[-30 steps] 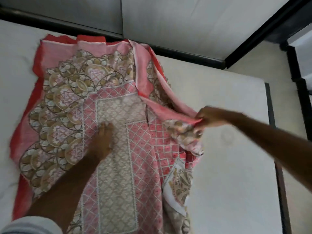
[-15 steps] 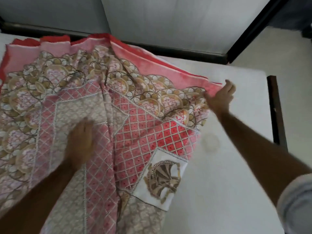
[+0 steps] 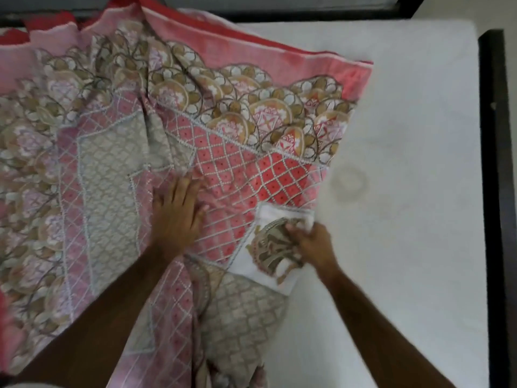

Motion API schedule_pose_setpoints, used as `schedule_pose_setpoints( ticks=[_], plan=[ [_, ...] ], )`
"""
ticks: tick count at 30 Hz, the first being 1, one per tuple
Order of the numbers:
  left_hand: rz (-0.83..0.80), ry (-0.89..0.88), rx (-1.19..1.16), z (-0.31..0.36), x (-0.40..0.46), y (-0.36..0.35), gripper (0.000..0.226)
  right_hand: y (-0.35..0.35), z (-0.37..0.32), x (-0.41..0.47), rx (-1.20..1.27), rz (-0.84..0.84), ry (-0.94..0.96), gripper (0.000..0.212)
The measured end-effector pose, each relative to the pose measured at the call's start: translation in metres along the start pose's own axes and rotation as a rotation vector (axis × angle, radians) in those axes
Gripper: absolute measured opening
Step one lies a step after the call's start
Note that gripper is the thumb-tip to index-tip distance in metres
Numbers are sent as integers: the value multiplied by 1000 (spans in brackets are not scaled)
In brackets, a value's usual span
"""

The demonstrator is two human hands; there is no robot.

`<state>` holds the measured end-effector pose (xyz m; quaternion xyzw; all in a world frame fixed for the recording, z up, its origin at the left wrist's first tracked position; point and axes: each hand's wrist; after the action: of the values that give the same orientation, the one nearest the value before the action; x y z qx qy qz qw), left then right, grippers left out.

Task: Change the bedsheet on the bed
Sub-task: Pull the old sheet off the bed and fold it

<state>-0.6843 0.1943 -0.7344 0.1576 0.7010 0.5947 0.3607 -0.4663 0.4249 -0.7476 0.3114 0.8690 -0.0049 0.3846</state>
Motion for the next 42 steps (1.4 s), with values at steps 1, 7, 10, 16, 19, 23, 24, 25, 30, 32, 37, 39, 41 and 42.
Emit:
schedule_pose_setpoints(
  ticks=[1, 7, 10, 16, 19, 23, 24, 25, 30, 32, 37, 39, 41, 42],
  plan=[
    [19, -8, 47, -5, -13, 0, 64, 19, 1, 2, 38, 20, 28, 16],
    [62, -38, -76, -13, -80, -21, 72, 71, 12, -12, 300, 117, 12, 47],
    [112, 148, -326, 1, -107, -33, 70, 42, 32, -58, 258, -214, -76, 30],
    [107, 228, -509, 25, -168, -55, 72, -21, 112, -160, 107, -229, -307, 48],
    [29, 211, -563, 17, -190, -69, 76, 22, 105, -160, 133, -25, -248, 23],
    [-77, 79, -463, -7, -199, -85, 77, 100, 80, -167, 222, 238, -41, 21],
    [-86, 46, -404, -11, -201, -89, 77, 111, 76, -165, 266, 288, -2, 23],
    [-96, 23, -352, -13, -202, -91, 77, 117, 75, -161, 319, 311, 2, 27],
    [-16, -211, -349, 21, -242, -82, 68, 81, 115, -159, 260, 32, -207, 25],
    [-32, -320, -259, 51, -267, -88, 78, 62, 131, -171, 199, 3, -215, 27],
    [-146, -272, 12, 93, -288, -109, 100, 145, 104, -178, 132, 161, -49, 6],
    [-170, -230, 61, 104, -284, -105, 101, 197, 88, -177, 175, 265, 37, 11],
    [-197, -190, 84, 115, -280, -97, 101, 227, 82, -166, 186, 315, 82, 16],
    [-200, -168, 82, 121, -279, -94, 100, 233, 82, -158, 218, 297, 64, 19]
  ],
)
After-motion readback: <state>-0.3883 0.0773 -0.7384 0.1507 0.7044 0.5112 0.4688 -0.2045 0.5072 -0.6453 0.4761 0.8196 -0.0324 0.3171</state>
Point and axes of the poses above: each hand's wrist, its own x-axis towards the middle knuckle, its own y-axis out of the back of the hand, z = x × y, and after that the axes turned 3 degrees about x, right-handed
